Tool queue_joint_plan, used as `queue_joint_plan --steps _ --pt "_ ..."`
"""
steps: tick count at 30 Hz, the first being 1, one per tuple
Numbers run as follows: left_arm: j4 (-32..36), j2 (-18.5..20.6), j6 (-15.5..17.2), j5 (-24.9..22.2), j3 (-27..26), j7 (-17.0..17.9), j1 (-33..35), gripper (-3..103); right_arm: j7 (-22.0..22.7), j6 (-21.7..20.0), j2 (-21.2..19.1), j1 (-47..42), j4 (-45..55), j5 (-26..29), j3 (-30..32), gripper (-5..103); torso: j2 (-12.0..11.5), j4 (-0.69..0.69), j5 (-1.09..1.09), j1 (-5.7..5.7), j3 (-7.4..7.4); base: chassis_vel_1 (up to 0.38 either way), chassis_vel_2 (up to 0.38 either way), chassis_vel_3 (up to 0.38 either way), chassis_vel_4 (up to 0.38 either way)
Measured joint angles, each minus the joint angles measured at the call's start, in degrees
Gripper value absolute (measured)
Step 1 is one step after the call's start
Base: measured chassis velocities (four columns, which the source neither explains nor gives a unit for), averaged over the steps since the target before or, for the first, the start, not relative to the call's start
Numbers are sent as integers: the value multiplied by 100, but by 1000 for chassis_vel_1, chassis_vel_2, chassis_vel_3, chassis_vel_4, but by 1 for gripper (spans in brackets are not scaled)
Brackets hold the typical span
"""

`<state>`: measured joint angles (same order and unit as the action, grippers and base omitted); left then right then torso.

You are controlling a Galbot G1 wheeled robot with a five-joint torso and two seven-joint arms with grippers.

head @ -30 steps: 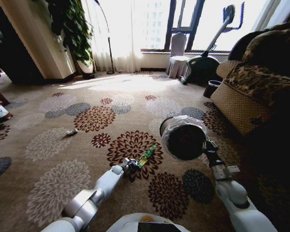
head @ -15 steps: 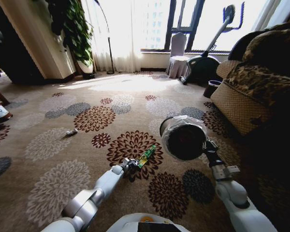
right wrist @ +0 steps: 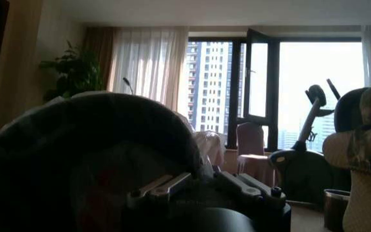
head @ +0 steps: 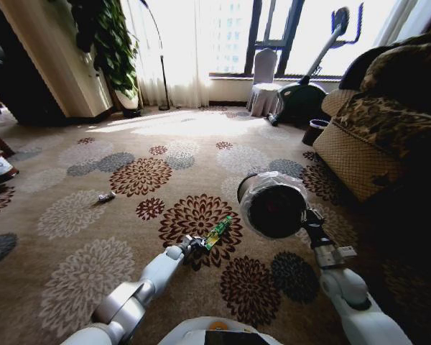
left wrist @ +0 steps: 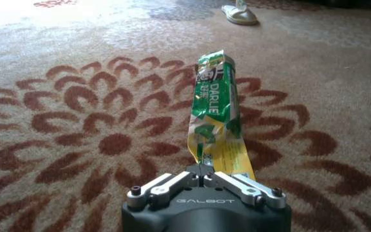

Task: Pick up the trash from the ground and place it into the trash bin.

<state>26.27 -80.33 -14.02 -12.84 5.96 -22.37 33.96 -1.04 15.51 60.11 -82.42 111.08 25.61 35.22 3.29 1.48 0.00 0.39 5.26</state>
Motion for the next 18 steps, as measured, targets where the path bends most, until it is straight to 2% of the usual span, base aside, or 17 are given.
queue_joint_plan --steps 18 --pt "0 0 0 0 0 0 0 0 0 0 0 0 0 0 0 0 0 0 0 0 0 0 0 0 0"
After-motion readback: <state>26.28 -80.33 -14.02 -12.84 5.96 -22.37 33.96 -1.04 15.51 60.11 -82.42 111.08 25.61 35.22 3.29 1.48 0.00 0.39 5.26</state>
